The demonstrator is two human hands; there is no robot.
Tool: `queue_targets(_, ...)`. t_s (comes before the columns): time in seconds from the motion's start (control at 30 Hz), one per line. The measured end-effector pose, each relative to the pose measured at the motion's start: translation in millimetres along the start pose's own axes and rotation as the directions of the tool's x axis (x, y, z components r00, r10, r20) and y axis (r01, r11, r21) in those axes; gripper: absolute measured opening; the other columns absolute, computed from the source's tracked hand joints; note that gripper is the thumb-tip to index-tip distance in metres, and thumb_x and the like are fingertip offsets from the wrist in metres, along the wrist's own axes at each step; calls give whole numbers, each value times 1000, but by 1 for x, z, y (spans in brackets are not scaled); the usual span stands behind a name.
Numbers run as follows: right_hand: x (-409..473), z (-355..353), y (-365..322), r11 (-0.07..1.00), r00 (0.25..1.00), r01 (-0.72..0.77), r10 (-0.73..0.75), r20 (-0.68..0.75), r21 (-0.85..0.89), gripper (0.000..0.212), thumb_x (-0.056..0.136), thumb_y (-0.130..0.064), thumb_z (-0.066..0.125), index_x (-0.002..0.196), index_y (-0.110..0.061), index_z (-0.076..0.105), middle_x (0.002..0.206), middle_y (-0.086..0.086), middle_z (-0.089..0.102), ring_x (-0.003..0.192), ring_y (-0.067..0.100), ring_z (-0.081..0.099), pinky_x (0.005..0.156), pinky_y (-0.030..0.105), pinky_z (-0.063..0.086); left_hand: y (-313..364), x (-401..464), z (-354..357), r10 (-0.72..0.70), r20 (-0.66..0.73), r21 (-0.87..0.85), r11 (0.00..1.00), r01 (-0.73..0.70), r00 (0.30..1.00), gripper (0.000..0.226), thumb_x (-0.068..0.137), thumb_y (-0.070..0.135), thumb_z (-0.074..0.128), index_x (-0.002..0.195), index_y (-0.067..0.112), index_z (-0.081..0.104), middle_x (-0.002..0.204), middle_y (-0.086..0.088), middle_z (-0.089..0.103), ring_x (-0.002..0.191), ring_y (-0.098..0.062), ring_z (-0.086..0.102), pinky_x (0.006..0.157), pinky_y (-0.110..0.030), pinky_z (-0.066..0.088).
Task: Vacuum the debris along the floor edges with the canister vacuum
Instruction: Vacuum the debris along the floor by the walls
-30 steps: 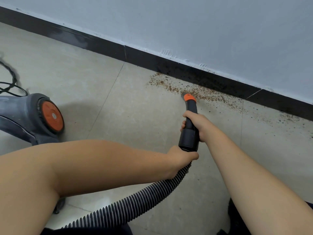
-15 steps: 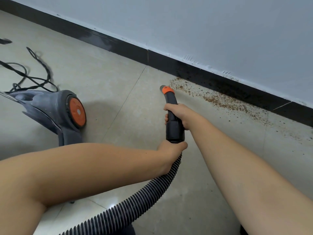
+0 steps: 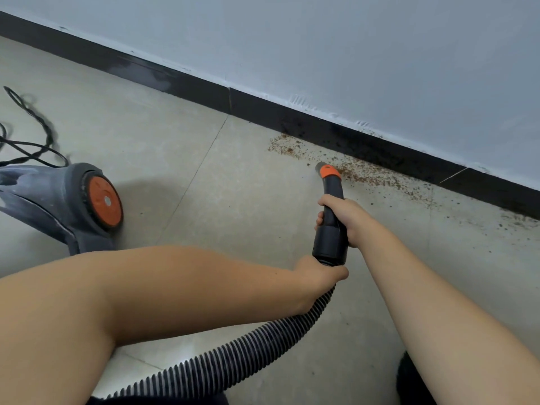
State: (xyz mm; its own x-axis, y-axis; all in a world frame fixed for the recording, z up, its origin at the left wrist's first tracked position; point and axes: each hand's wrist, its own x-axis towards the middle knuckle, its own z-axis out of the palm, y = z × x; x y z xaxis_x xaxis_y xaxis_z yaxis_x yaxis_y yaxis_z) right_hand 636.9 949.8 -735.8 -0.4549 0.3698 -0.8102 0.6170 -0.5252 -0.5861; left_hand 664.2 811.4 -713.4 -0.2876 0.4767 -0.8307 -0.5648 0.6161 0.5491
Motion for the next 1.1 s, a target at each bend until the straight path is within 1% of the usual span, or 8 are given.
queue_targets(0.2,6,17,-12,997,999,33,-32,19,-75,13,85,-10,60,92,-9,49,52,7,58,43,19,56,54,31,54,7,3,-8,-4,-35,-60,998,2,999,17,85,14,63,96,11,51,70,-6,50,54,-18,48,49,-23,43)
queue_targets(0.4,13,59,-24,982,993,63,-43,113,-179,14,86,-10,59,94,-9,48,56,7,58,41,17,57,49,28,54,7,4,-32,-14,-138,-131,991,-5,990,18,84,14,63,97,9,52,72,-9,50,56,-22,49,55,-27,45)
queue_targets(0.57,19,91,-35,968,982,86,-43,185,-234,15,86,-11,60,96,-10,49,58,6,59,43,16,57,56,30,55,12,8,-53,-6,-237,-184,982,-39,971,21,83,16,63,100,8,54,81,-11,53,71,-27,52,66,-33,46)
queue_targets(0.63,21,96,-37,966,980,92,-44,196,-242,14,86,-12,60,95,-10,49,55,6,59,43,16,58,59,31,55,14,9,-56,-10,-243,-196,980,-39,970,20,83,15,63,99,8,54,79,-10,52,69,-26,52,64,-32,46)
queue_targets(0.73,21,88,-35,969,982,92,-50,181,-231,14,85,-11,60,93,-11,48,53,5,59,43,16,57,59,31,54,14,9,-50,-12,-217,-183,983,-28,976,18,83,14,63,98,9,53,74,-9,51,61,-22,50,58,-29,45)
queue_targets(0.87,19,52,-25,988,994,62,-48,103,-143,17,85,-11,60,96,-10,48,52,6,59,43,17,57,54,31,54,11,10,-32,3,-129,-113,993,-18,992,15,82,13,64,91,12,52,74,-8,50,60,-21,48,57,-27,43)
queue_targets(1.0,16,9,-15,999,999,34,-33,12,-33,19,84,-11,61,98,-10,47,53,7,58,45,19,56,53,32,54,12,14,-8,3,-28,-53,999,-5,1000,15,83,12,64,85,16,50,73,-6,49,61,-19,46,60,-28,42)
queue_targets(1.1,14,-5,-16,999,1000,27,-27,1,-37,16,84,-11,61,95,-9,48,52,7,59,43,19,56,51,31,53,16,17,4,-8,3,-51,999,8,1000,16,84,12,64,88,16,49,74,-6,49,63,-20,46,62,-29,42)
